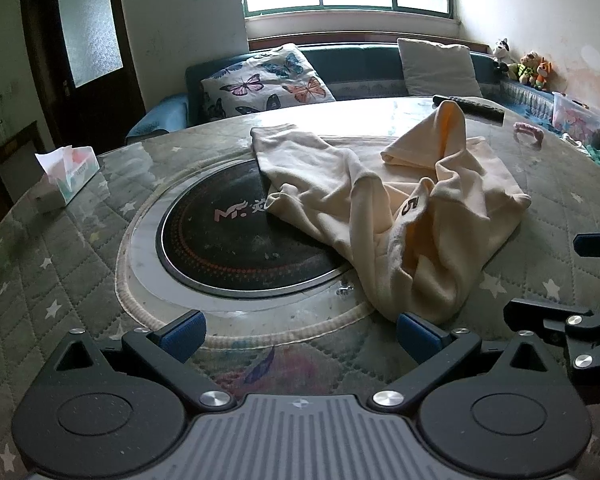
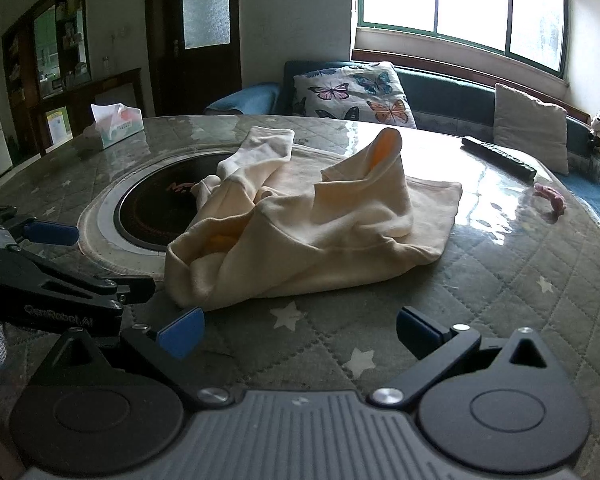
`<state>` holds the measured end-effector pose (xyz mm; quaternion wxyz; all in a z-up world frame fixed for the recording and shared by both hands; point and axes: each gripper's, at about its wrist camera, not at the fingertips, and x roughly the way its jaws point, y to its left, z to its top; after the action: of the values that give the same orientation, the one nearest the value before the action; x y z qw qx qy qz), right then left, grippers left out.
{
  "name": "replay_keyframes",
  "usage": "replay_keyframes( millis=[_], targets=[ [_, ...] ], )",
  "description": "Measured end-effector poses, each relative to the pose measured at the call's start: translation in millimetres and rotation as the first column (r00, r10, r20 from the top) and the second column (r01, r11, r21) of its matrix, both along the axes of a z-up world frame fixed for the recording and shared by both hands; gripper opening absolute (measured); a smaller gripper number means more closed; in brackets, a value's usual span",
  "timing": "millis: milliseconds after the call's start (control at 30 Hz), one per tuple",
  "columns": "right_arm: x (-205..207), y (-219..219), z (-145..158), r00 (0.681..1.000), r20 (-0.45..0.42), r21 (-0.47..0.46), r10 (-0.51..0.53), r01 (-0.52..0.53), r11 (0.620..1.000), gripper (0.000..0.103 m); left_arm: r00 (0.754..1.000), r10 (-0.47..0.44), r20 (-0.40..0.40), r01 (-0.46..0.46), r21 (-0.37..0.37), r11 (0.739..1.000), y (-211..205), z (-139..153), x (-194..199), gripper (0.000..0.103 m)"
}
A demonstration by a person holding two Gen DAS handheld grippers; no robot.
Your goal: Fold clothes
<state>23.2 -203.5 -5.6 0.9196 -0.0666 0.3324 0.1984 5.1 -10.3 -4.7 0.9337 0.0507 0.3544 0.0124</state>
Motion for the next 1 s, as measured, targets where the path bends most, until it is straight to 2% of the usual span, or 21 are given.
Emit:
replay_keyframes(
  millis=[1000],
  targets=[
    [28, 4, 11, 1.0, 0.008, -0.01, 0.021, -0.021, 1.0, 0.103, 1.0, -0.008, 0.015, 0.008, 0.009, 1.0, 1, 9, 23, 0.103]
  ],
)
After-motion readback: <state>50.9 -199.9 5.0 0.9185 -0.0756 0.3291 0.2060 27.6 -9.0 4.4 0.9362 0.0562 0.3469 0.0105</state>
